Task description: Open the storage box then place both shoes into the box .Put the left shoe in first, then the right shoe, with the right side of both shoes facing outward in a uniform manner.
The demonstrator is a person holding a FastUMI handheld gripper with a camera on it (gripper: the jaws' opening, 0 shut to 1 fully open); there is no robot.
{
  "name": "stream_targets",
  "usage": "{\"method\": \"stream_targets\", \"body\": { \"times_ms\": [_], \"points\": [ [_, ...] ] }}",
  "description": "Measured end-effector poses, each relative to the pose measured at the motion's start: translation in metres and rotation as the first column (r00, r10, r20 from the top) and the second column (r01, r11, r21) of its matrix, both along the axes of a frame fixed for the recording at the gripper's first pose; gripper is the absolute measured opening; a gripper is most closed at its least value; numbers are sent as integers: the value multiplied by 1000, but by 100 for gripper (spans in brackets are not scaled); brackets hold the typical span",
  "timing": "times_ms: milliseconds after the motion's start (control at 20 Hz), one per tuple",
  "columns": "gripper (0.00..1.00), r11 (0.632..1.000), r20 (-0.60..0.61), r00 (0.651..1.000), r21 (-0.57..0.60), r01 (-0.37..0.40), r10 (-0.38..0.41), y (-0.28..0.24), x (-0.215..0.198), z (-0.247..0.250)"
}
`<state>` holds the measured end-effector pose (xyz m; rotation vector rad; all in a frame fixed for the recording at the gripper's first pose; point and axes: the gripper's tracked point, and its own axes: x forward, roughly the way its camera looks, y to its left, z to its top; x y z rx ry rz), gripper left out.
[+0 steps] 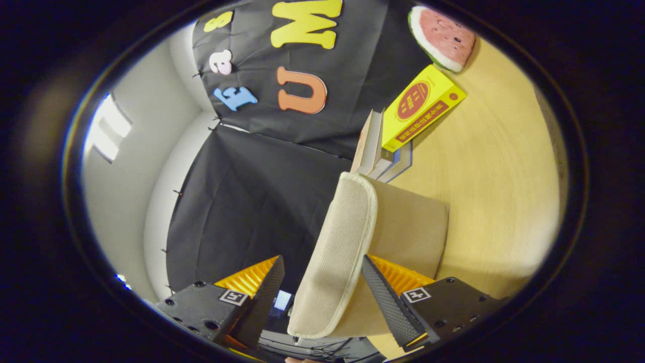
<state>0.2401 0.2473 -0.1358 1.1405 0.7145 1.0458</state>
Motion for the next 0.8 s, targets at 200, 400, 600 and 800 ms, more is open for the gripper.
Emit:
{"method": "stream_targets", "body": {
  "times_ms": [200,400,600,800],
  "points": [
    [92,999,-25,999,17,-44,44,3,1,0],
    [93,998,-36,997,6,-62,62,3,1,-9],
    [92,997,-33,996,27,-78,79,6,1,-8],
    [63,996,-60,995,9,-85,86,9,6,-11]
  ]
}}
